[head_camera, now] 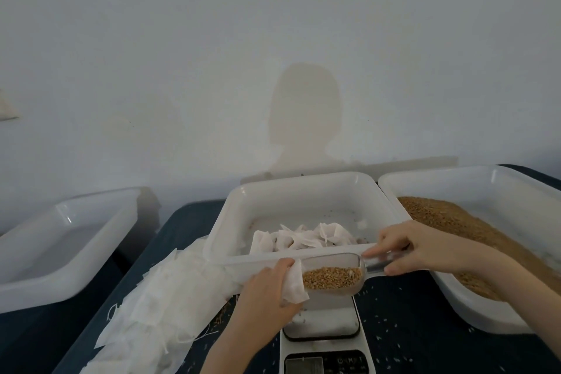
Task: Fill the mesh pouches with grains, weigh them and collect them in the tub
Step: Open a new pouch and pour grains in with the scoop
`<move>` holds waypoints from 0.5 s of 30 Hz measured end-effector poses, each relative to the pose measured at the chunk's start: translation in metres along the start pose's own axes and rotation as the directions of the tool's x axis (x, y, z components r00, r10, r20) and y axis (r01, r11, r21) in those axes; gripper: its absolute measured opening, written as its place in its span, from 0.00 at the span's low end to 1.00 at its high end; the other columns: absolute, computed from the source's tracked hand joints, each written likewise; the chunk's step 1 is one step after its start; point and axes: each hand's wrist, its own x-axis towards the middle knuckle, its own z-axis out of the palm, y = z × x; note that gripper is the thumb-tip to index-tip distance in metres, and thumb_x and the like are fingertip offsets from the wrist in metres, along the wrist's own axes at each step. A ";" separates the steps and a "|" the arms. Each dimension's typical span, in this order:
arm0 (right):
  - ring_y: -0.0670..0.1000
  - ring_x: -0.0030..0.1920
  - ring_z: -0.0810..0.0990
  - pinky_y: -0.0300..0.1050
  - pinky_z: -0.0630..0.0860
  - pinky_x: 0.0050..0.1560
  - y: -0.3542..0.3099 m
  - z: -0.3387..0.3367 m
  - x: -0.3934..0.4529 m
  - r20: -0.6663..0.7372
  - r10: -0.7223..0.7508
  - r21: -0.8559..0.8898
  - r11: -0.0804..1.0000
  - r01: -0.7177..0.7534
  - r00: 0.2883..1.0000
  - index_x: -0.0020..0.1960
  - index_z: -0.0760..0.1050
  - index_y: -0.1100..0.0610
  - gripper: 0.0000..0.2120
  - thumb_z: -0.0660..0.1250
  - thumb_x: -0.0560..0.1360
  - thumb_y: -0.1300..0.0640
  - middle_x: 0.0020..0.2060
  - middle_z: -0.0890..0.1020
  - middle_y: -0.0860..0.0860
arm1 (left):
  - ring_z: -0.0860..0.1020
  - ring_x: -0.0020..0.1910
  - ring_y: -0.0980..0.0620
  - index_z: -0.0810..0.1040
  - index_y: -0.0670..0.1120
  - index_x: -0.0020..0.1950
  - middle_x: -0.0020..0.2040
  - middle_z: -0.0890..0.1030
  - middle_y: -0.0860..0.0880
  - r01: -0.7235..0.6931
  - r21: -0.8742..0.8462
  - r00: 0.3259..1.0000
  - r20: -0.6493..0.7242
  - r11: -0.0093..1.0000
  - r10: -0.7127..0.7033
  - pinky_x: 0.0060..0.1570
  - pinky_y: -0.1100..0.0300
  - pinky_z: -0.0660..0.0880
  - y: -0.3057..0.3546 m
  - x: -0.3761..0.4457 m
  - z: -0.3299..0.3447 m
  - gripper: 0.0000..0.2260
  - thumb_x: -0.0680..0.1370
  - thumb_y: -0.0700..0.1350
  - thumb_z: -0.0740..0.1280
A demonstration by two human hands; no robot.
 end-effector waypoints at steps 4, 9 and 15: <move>0.35 0.41 0.73 0.26 0.66 0.45 0.003 0.003 0.000 0.002 0.010 -0.011 1.000 -0.010 1.000 0.56 0.80 0.37 0.15 0.71 0.73 0.53 0.41 0.76 0.34 | 0.70 0.51 0.59 0.61 0.57 0.69 0.52 0.70 0.60 -0.026 0.051 0.999 0.044 0.998 0.023 0.53 0.64 0.65 0.005 -0.004 -0.001 0.29 0.72 0.64 0.63; 0.33 0.46 0.74 0.30 0.66 0.46 -0.001 0.000 0.001 0.018 0.046 -0.115 0.992 -0.044 0.999 0.57 0.80 0.40 0.12 0.70 0.74 0.50 0.43 0.76 0.32 | 0.65 0.56 0.62 0.57 0.58 0.75 0.56 0.67 0.64 -0.051 -0.028 0.987 0.148 0.998 0.054 0.57 0.65 0.60 0.004 -0.002 -0.006 0.32 0.73 0.64 0.62; 0.31 0.46 0.75 0.30 0.70 0.46 -0.017 -0.005 0.007 -0.023 0.040 -0.318 0.947 -0.045 0.999 0.55 0.78 0.35 0.10 0.68 0.75 0.47 0.43 0.77 0.30 | 0.71 0.57 0.61 0.66 0.55 0.73 0.59 0.74 0.59 0.029 -0.164 0.998 0.064 0.986 -0.019 0.59 0.65 0.67 0.005 0.006 -0.005 0.32 0.71 0.60 0.70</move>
